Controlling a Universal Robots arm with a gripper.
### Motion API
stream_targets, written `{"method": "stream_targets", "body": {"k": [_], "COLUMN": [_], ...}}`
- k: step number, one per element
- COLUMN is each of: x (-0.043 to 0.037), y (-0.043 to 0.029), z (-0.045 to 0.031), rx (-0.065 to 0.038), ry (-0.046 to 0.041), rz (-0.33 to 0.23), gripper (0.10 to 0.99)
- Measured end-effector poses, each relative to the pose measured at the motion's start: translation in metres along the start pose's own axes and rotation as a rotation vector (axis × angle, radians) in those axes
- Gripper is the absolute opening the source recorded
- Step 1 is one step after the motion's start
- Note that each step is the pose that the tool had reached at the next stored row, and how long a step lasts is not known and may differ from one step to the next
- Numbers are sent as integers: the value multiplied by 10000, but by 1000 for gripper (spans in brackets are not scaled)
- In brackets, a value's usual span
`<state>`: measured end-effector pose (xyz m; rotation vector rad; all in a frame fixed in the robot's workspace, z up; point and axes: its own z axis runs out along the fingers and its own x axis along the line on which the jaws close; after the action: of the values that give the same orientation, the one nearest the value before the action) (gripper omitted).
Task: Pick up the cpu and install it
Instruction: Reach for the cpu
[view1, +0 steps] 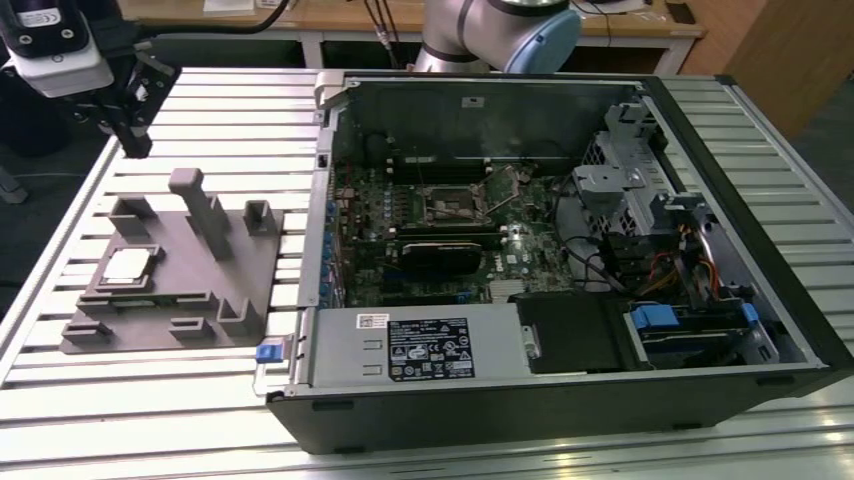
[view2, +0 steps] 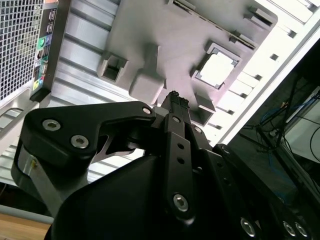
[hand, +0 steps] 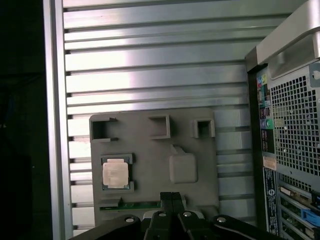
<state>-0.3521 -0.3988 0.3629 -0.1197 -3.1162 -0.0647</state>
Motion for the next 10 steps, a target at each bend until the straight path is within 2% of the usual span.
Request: {"method": "stream_targets", "body": {"k": [10], "x": [106], "y": [-9], "z": [19], "rx": [3], "ry": [44], "rz": [1], "gripper": [106]}}
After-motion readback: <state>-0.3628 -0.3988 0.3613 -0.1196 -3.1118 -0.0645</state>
